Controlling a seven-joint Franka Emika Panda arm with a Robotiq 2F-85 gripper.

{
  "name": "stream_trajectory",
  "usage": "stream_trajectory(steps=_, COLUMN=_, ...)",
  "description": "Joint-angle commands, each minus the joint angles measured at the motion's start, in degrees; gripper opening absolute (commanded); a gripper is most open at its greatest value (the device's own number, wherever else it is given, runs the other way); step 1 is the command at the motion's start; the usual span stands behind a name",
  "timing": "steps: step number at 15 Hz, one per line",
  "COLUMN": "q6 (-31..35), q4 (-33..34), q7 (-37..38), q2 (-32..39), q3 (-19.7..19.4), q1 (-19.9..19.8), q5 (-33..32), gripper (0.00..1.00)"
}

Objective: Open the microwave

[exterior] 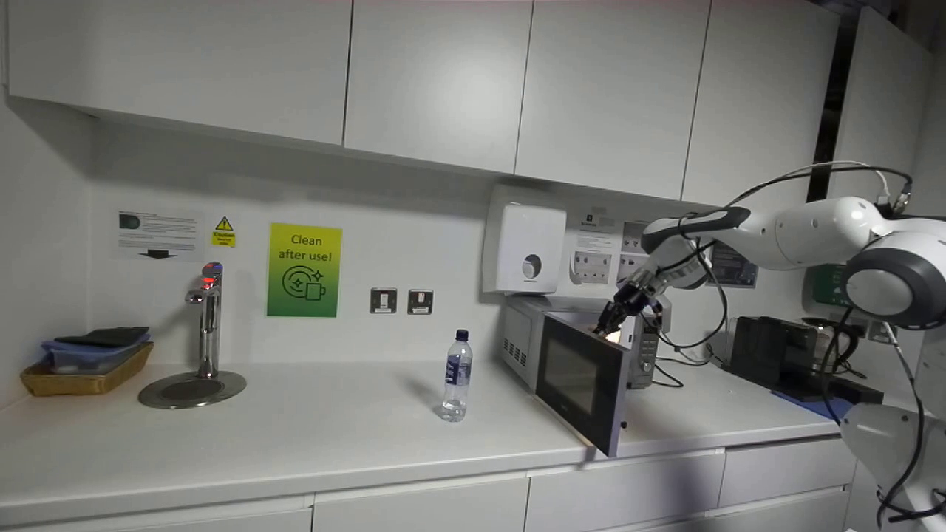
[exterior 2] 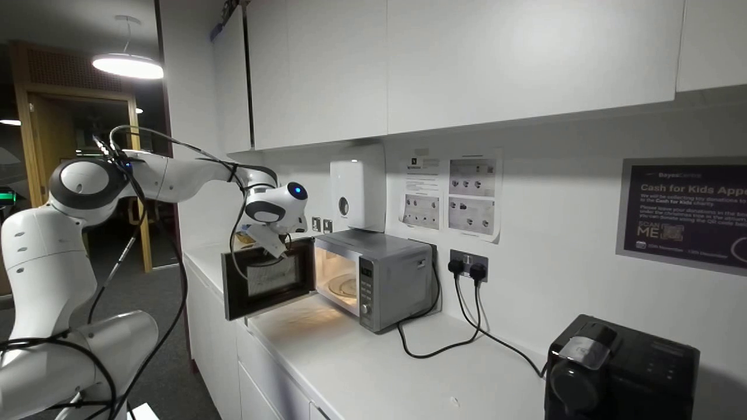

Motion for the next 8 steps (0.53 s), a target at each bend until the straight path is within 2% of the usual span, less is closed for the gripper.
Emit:
stream_trajectory(steps=1, q6=0.68, q4=0.14, q7=-0.54, q2=-1.98, q3=1.67, q1=-1.38, q5=2.18, gripper=0.00)
stream_trajectory(steps=8, q6=2.59, q4=-0.20, q7=-2.36, q2=-4.59, q3=6.83, q1=-5.25, q5=6.23, gripper=0.00)
